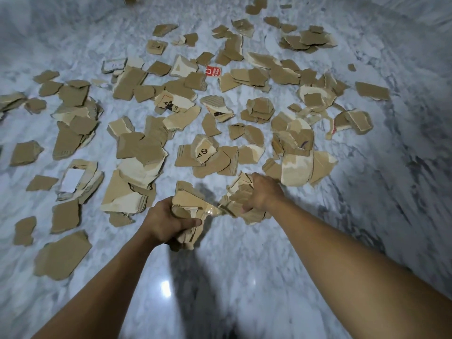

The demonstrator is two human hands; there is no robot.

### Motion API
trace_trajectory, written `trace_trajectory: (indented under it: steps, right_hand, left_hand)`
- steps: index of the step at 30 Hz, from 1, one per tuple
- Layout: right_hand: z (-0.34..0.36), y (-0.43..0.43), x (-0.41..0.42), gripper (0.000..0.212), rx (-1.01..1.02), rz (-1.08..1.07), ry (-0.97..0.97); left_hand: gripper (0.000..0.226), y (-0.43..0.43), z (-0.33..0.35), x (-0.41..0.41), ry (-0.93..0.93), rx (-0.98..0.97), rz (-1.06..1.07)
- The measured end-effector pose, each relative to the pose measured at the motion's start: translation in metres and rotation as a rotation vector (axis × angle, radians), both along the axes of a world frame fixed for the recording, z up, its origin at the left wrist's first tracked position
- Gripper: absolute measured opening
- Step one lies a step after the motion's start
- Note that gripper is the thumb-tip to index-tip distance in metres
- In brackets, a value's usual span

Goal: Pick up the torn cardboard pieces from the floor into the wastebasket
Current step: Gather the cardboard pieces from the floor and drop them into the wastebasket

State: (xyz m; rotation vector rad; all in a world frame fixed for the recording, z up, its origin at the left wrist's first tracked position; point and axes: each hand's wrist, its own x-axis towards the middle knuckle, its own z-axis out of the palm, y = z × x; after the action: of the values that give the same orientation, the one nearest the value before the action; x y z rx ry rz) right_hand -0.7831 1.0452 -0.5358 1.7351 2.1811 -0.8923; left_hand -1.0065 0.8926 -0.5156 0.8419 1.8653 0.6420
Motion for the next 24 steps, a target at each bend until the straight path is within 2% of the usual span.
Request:
trace_trajectory:
  steps: [4, 8, 11, 15, 18, 20, 21, 24]
  right_hand:
    - [-0.005, 0.002, 0.009, 0.11, -0.074, -0.072, 0.043]
    - [-0.009, 0.002, 0.013, 0.122, -0.117, -0.091, 0.121]
    - [-0.01, -0.002, 0.02, 0.108, -0.124, -0.158, 0.269]
    - [0.001, 0.003, 0.048, 0.098, -0.124, -0.409, 0.49]
    - [0.009, 0.015, 0.076, 0.061, -0.117, -0.527, 0.623]
    - [0.016, 0.019, 0.09, 0.048, -0.197, -0.536, 0.73]
    - [0.018, 0.019, 0.095, 0.052, -0.241, -0.534, 0.784]
    - [0.022, 0.02, 0.104, 0.099, -0.317, -0.54, 0.849]
  left_hand:
    - [0.045, 0.0, -0.01, -0.001, -0.004, -0.02, 0.002]
    - [0.05, 0.001, -0.016, 0.002, 0.044, -0.031, -0.02]
    - [0.048, 0.004, -0.015, 0.009, 0.02, -0.031, 0.01]
    - [0.054, 0.007, -0.016, 0.011, 0.026, -0.022, 0.074]
    - [0.062, 0.016, -0.014, 0.017, 0.052, -0.002, 0.14]
    - [0.061, 0.027, -0.01, 0.03, 0.07, 0.024, 0.141]
    - [0.059, 0.033, -0.005, 0.038, 0.081, 0.033, 0.124]
    - [0.055, 0.053, 0.011, 0.072, 0.069, 0.061, 0.072]
